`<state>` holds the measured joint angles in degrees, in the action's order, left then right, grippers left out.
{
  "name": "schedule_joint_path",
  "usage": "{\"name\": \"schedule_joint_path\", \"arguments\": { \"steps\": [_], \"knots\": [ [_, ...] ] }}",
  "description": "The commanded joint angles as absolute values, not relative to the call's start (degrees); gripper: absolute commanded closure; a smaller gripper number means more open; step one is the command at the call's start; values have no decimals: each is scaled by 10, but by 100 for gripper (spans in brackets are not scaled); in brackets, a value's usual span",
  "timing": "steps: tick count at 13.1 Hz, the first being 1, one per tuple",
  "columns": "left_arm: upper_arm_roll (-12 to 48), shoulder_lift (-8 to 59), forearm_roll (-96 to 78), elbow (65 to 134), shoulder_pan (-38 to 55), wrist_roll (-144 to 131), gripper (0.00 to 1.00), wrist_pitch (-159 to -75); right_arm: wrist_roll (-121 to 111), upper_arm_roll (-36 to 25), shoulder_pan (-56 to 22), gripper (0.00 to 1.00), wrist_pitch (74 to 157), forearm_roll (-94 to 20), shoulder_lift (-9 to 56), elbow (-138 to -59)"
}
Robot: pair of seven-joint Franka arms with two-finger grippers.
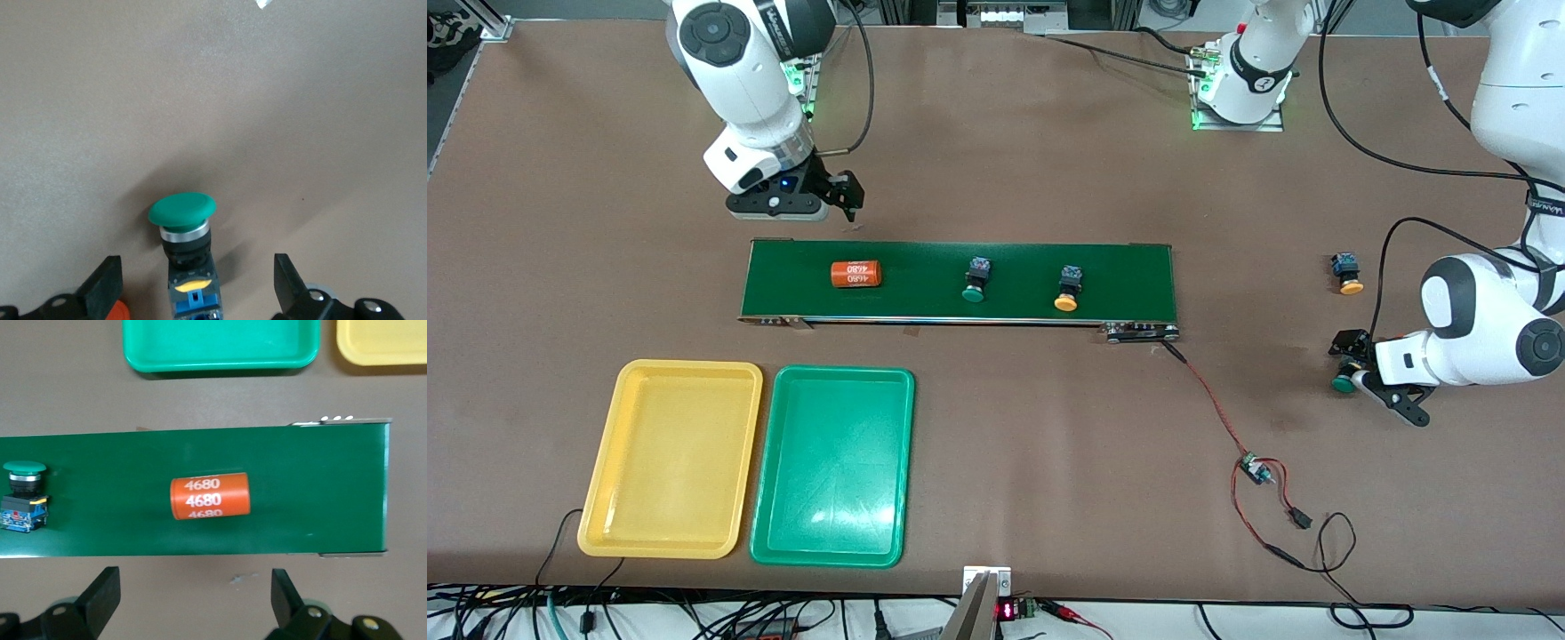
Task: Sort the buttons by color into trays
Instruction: 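Grasp another green button with the left gripper while the right gripper approaches the belt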
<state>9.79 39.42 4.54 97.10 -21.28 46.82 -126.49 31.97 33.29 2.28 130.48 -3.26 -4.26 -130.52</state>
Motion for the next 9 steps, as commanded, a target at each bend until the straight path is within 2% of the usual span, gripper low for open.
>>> {"name": "schedule_joint_path", "arguments": {
  "steps": [1,3,5,9],
  "knots": [
    [104,401,39,966,-221,497,29,-1271,360,346,20,0,1351,-39,-14,-1312],
    [104,402,39,966,-221,507,56,-1272,368,346,17,0,1364,-36,-4,-1316],
    [104,402,39,965,-221,511,74,-1272,370,346,11,0,1368,-35,10,-1315],
    [104,396,40,964,-221,539,99,-1267,404,346,-3,0,1397,-26,39,-1313]
  ]
}}
